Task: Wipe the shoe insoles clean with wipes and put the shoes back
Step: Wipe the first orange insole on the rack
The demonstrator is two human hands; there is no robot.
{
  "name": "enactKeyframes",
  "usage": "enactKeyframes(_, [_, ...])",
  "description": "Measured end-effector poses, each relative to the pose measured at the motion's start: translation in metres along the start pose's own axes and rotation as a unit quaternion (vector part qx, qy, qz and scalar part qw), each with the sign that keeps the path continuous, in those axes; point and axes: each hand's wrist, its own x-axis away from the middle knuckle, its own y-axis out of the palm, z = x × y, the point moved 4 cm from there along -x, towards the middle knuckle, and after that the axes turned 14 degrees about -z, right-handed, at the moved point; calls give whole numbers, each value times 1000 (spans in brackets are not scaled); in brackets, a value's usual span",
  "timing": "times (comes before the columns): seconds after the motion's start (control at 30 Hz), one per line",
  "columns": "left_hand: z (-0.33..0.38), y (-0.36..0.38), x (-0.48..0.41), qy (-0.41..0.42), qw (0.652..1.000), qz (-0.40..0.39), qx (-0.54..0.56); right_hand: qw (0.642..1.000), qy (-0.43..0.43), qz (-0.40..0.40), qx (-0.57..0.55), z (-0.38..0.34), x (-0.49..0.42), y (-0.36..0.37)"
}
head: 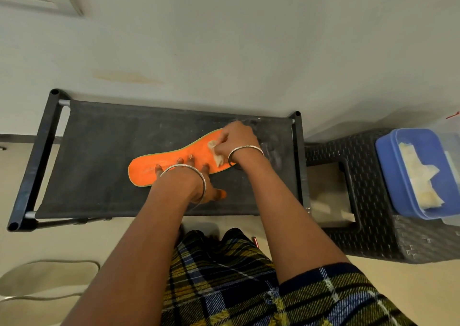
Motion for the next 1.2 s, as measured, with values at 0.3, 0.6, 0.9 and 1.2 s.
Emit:
enactKeyframes(0.3, [2, -5, 15, 19, 1000, -8, -6, 982, 130, 126, -50, 39, 12, -39])
enactKeyframes(0.6, [0, -2, -3, 9, 1000, 7, -8, 995, 63, -64, 45, 3, 11, -1])
enactKeyframes(0.9, [3, -14, 10, 3, 999, 51, 7, 971, 157, 160, -88, 51, 19, -48])
enactKeyframes(1.2, [1, -57, 48, 23, 889, 415, 193, 885, 78, 247, -387, 60, 96, -39])
